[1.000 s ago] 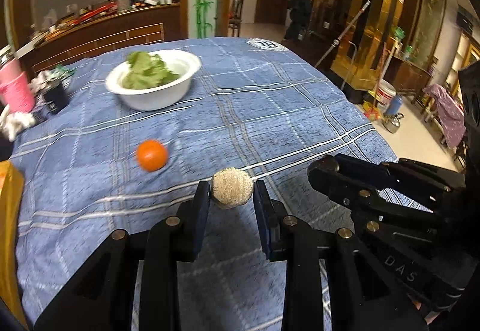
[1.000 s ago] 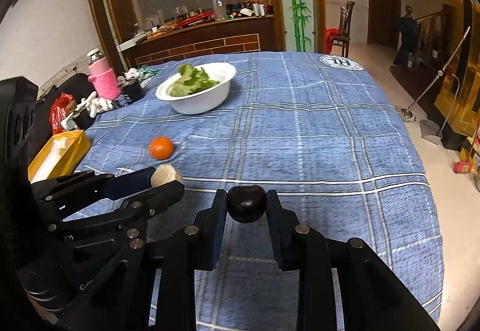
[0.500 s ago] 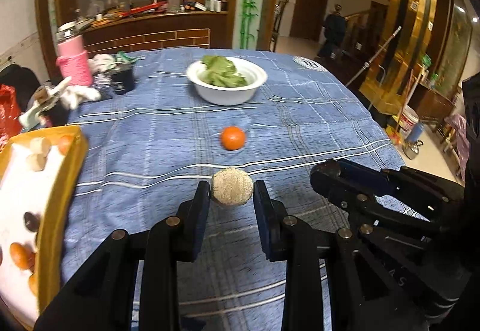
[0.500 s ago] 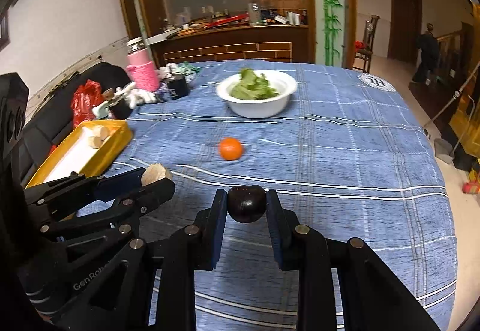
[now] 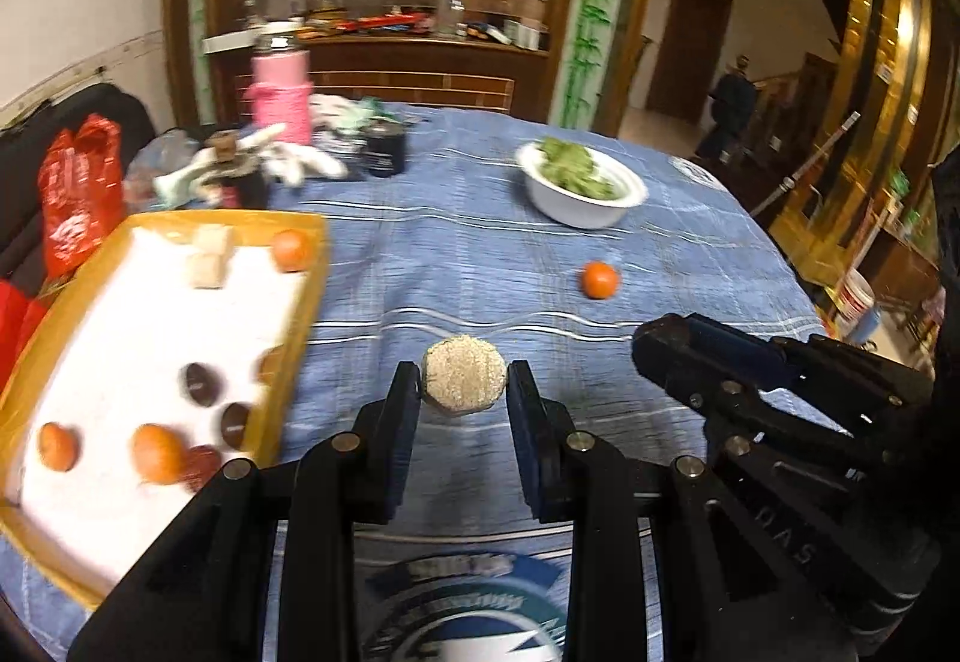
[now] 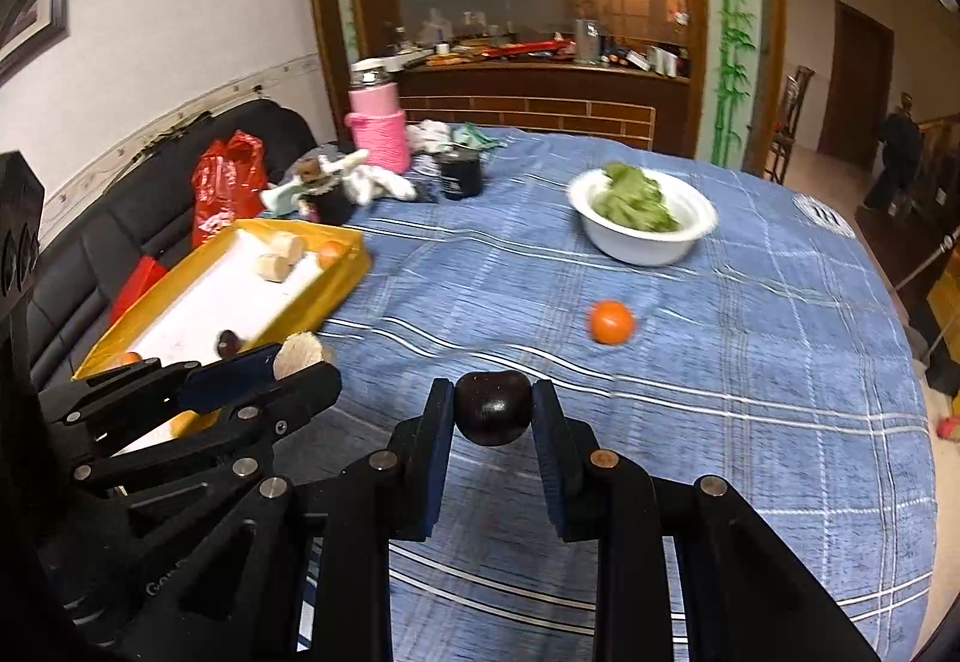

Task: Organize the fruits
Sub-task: 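Lift the yam piece and dark brown fruit and carry both toward the yellow tray, then lower both fruits into the yellow tray and open both tools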

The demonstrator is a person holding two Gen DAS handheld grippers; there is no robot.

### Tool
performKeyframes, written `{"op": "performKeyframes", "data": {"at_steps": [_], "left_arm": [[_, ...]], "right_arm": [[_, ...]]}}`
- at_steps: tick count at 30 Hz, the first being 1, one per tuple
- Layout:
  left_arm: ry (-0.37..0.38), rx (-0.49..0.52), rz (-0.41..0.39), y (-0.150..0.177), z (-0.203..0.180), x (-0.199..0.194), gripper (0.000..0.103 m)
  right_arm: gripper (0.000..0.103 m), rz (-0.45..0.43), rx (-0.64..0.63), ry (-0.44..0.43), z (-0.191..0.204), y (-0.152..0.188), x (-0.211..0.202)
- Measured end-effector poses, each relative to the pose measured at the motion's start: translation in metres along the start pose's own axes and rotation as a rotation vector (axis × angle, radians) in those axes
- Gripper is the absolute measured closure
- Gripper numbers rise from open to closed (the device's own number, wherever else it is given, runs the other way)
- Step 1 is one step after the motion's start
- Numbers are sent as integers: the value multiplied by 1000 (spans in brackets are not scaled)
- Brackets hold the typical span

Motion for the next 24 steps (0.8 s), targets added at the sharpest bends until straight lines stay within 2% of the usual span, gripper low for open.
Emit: {"op": "performKeyframes", "data": {"at_steps": [11, 24], "left_arm": [[-147, -132, -43, 12, 91, -36, 76], [-251, -227, -18, 29, 155, -38, 76]], "right_arm": [[76, -16, -78, -105, 79, -14, 14], [77, -6, -150, -228, 158, -20, 37]]}}
Point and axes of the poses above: each gripper's, at about its wrist camera, not at the fingertips, and x roughly the way its jaws point, z to its left, y to its underside, the point moved 1 cm from there along x, roughly the way its jaws point
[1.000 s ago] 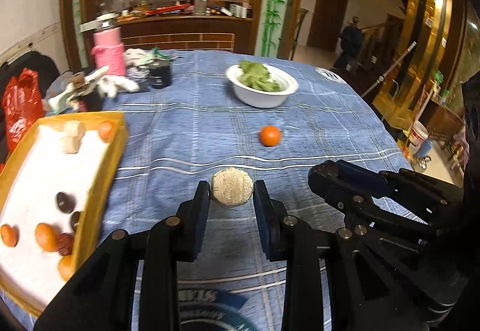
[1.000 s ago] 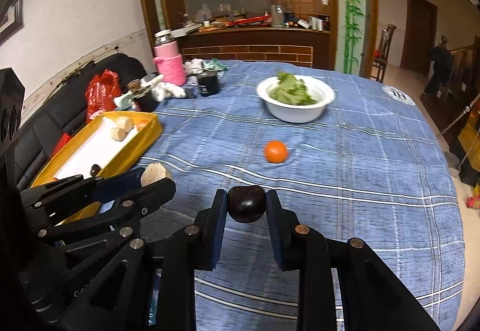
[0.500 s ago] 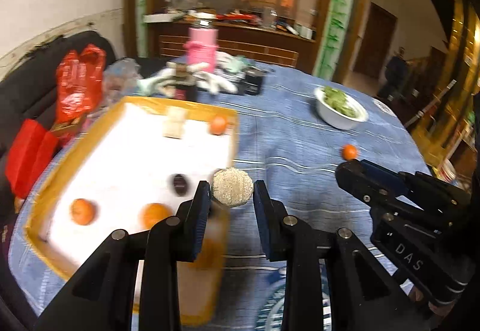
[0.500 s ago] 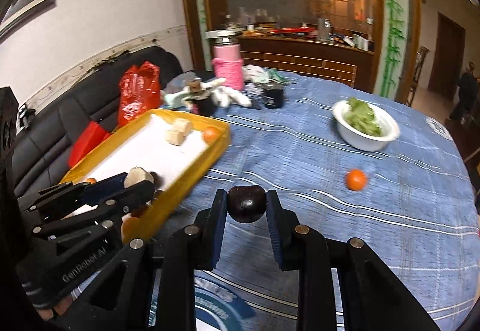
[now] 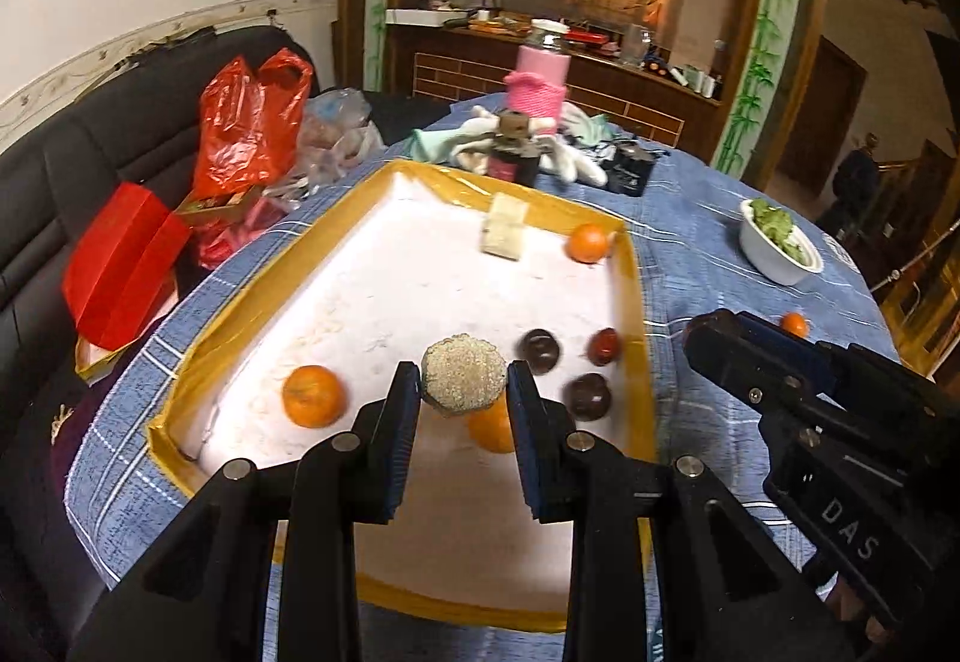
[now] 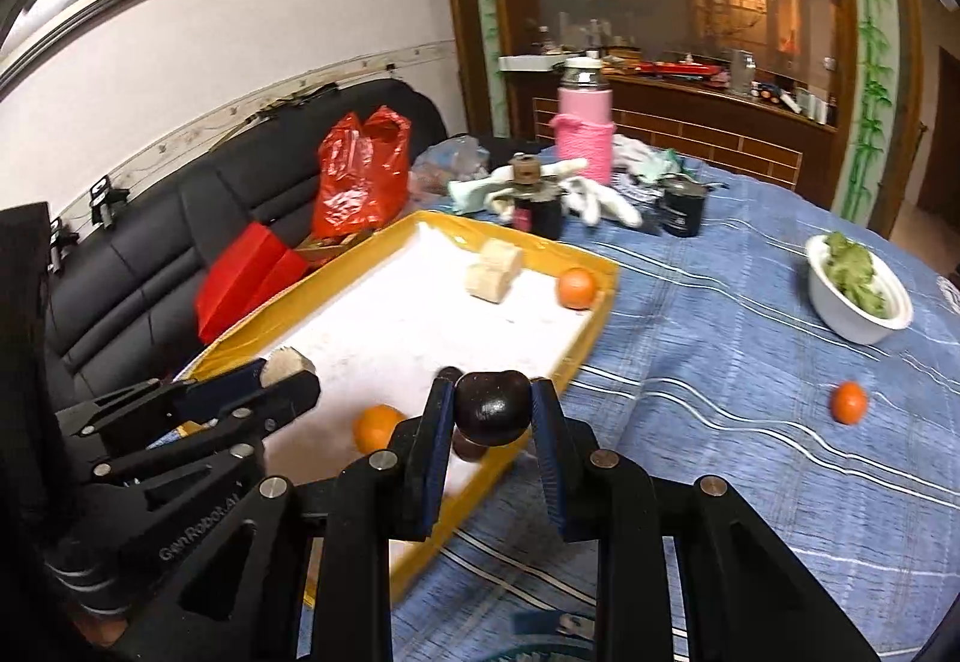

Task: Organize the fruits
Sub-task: 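Lower both fruits into the yellow tray and open both tools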

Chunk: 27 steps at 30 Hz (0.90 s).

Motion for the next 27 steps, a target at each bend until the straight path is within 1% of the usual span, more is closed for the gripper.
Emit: {"op": "performKeyframes", "data": {"at_steps": [4, 10, 21, 27], "left_arm": [[-13, -10, 3, -1, 9, 2, 76], [-37, -32, 19, -1, 24, 9, 76], [-67, -43, 49, -3, 37, 23, 76], [-66, -44, 61, -5, 38, 27, 76]], "right_arm": [[77, 6, -27, -34, 21, -5, 12], [77, 23, -46, -63, 39, -10, 29], [77, 41, -48, -76, 46, -13, 52], [77, 50, -43, -74, 45, -15, 59]]}}
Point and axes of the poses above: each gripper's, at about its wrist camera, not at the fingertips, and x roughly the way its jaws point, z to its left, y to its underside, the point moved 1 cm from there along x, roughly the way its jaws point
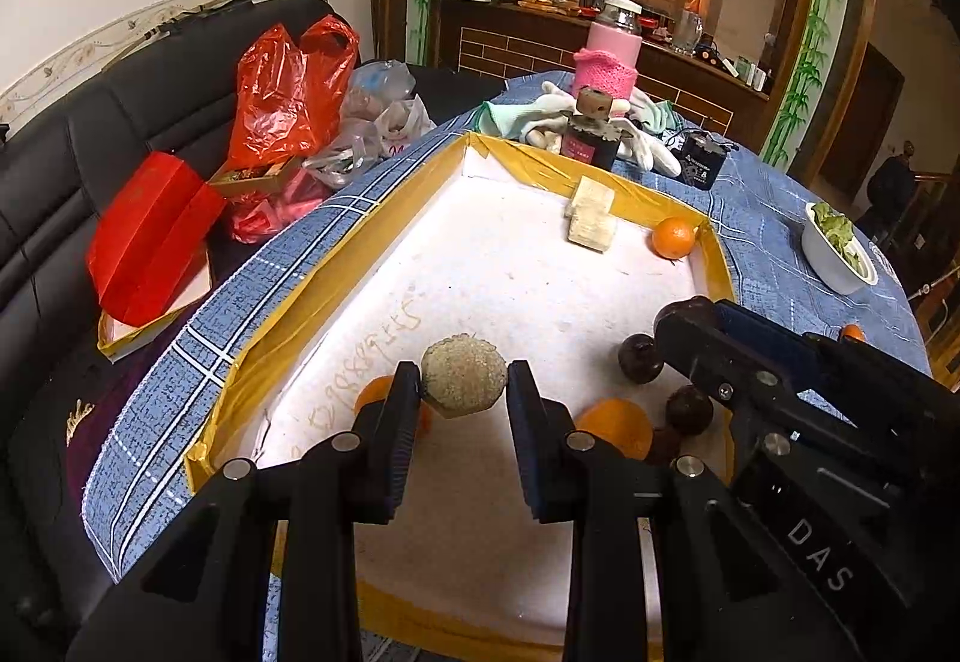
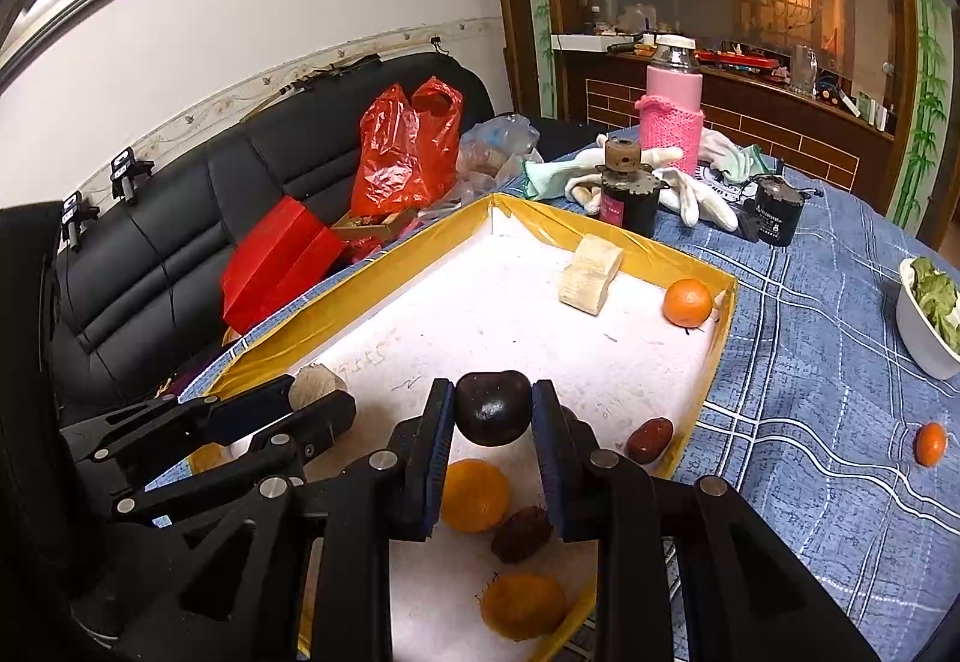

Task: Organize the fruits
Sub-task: 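Lower both fruits into the yellow tray and open both tools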

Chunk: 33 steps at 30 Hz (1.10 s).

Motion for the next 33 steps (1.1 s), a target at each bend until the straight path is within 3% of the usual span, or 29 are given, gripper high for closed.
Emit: {"op": "performKeyframes", "data": {"at_steps": [13, 33], "left_arm": [[-21, -14, 9, 2, 2, 2, 76], [8, -19, 6, -6, 9, 5, 76]], "right_arm": [[77, -3, 10, 13, -5, -1, 1], [77, 18, -20, 83, 3, -12, 5]]}}
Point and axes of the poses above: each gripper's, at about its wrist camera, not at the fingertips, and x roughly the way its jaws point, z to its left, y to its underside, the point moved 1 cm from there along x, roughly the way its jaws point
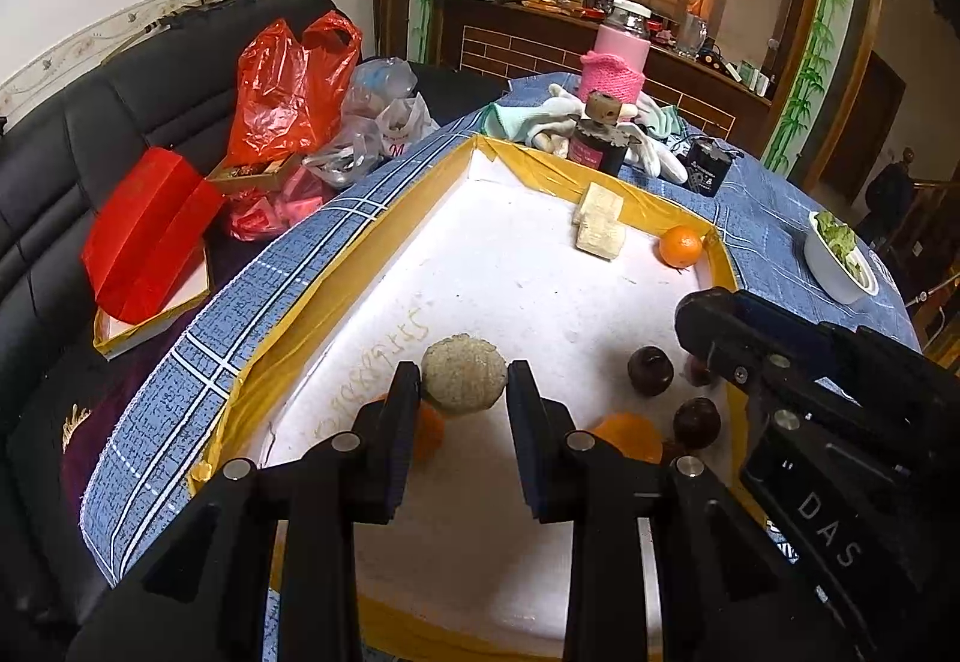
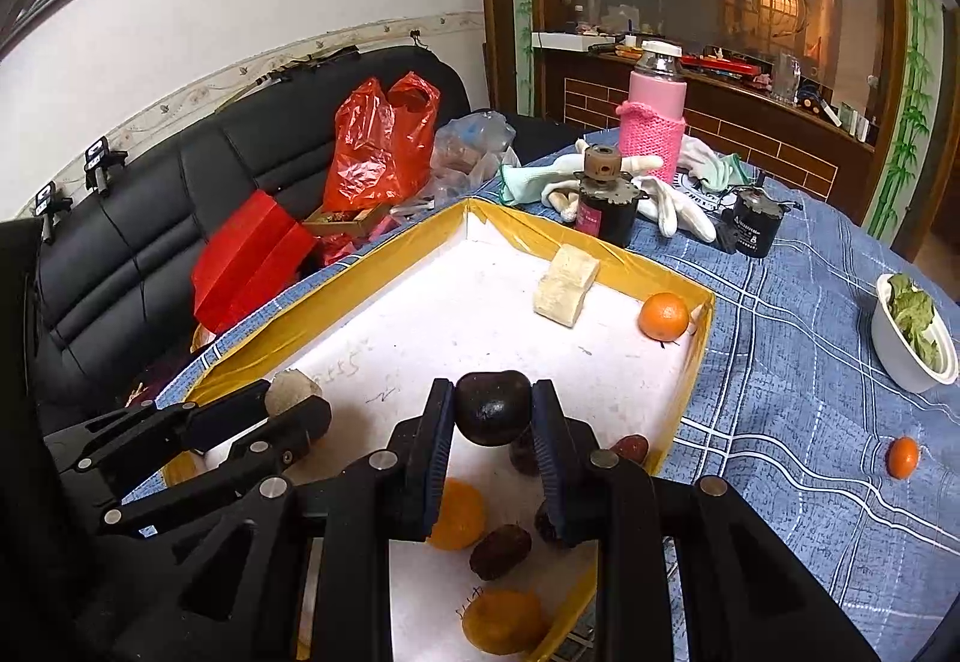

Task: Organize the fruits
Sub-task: 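Lower both fruits into the yellow tray and open both tools, then move the right tool to the last tangerine on the tablecloth and grasp it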

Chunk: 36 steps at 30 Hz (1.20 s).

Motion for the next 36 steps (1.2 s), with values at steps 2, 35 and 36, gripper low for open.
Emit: {"op": "performKeyframes", "data": {"at_steps": [2, 35, 36], "left_arm": [[2, -2, 1, -1, 2, 0, 76], [-51, -2, -9, 2, -17, -10, 30], [-38, -7, -16, 2, -20, -12, 30]], "right_arm": [[77, 2, 0, 1, 0, -1, 1], [50, -36, 136, -57, -60, 17, -21], [50, -44, 143, -47, -66, 18, -25]]}}
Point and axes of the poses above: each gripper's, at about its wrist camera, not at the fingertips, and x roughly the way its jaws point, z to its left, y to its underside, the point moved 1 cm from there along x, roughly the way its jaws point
